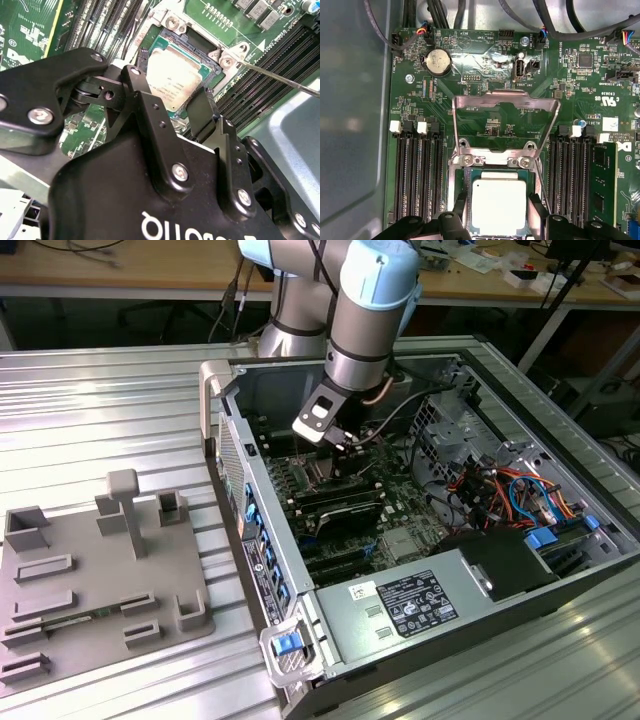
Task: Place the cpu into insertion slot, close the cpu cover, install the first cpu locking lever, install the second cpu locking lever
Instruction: 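Place the cpu into insertion slot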
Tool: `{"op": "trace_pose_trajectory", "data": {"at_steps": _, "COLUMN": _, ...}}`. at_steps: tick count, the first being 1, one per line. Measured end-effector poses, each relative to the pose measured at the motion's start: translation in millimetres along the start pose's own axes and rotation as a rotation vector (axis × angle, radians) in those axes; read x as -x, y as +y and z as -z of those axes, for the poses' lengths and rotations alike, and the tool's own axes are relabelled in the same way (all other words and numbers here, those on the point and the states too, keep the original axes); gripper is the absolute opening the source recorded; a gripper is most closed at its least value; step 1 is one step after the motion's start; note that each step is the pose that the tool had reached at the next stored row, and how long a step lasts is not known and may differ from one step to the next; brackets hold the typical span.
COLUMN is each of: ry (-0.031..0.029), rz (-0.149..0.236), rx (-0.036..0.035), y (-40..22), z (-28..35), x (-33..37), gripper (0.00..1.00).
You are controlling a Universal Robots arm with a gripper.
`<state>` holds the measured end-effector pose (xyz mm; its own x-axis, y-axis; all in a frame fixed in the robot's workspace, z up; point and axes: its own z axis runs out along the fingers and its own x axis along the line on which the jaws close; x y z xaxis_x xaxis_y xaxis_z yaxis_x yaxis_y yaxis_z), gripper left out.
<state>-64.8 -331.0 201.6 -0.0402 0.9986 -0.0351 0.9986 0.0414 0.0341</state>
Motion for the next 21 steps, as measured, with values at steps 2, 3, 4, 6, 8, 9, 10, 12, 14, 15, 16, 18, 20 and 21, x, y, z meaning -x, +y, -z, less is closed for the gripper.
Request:
{"op": "trace_pose_trajectory", "data": {"at_steps": 2, "ry": 0.0007, "rz": 0.000, "rx": 0.0000, "y": 0.0, "z": 0.0, "x": 0.0, "gripper": 0.57}}
{"op": "trace_pose_trajectory", "data": {"at_steps": 3, "ry": 0.0013, "rz": 0.000, "rx": 0.0002, "y": 0.0, "z": -0.1, "x": 0.0, "gripper": 0.53}}
{"op": "trace_pose_trajectory", "data": {"at_steps": 4, "ry": 0.0016, "rz": 0.000, "rx": 0.0002, "y": 0.0, "z": -0.1, "x": 0.1, "gripper": 0.53}}
{"op": "trace_pose_trajectory", "data": {"at_steps": 6, "ry": 0.0031, "rz": 0.006, "rx": 0.0007, "y": -0.1, "z": -0.2, "x": 0.7, "gripper": 0.53}}
{"op": "trace_pose_trajectory", "data": {"at_steps": 8, "ry": 0.0033, "rz": 0.015, "rx": 0.0010, "y": -0.5, "z": -0.2, "x": 1.0, "gripper": 0.53}}
{"op": "trace_pose_trajectory", "data": {"at_steps": 9, "ry": 0.0034, "rz": 0.021, "rx": 0.0012, "y": -0.9, "z": -0.1, "x": 1.0, "gripper": 0.53}}
{"op": "trace_pose_trajectory", "data": {"at_steps": 10, "ry": 0.0036, "rz": 0.025, "rx": 0.0011, "y": -1.2, "z": -0.1, "x": 1.0, "gripper": 0.53}}
{"op": "trace_pose_trajectory", "data": {"at_steps": 12, "ry": 0.0038, "rz": 0.026, "rx": 0.0014, "y": -1.6, "z": 0.0, "x": 1.0, "gripper": 0.53}}
{"op": "trace_pose_trajectory", "data": {"at_steps": 14, "ry": 0.0043, "rz": 0.028, "rx": 0.0015, "y": -2.5, "z": 0.4, "x": 0.9, "gripper": 0.53}}
{"op": "trace_pose_trajectory", "data": {"at_steps": 15, "ry": 0.0043, "rz": 0.028, "rx": 0.0014, "y": -3.0, "z": 0.7, "x": 0.9, "gripper": 0.53}}
{"op": "trace_pose_trajectory", "data": {"at_steps": 16, "ry": 0.0040, "rz": 0.028, "rx": 0.0014, "y": -3.3, "z": 0.8, "x": 0.9, "gripper": 0.53}}
{"op": "trace_pose_trajectory", "data": {"at_steps": 18, "ry": 0.0037, "rz": 0.028, "rx": 0.0012, "y": -3.4, "z": 1.1, "x": 0.9, "gripper": 0.53}}
{"op": "trace_pose_trajectory", "data": {"at_steps": 20, "ry": 0.0035, "rz": 0.028, "rx": 0.0010, "y": -3.5, "z": 1.4, "x": 0.7, "gripper": 0.53}}
{"op": "trace_pose_trajectory", "data": {"at_steps": 21, "ry": 0.0037, "rz": 0.027, "rx": 0.0012, "y": -3.4, "z": 1.3, "x": 0.4, "gripper": 0.53}}
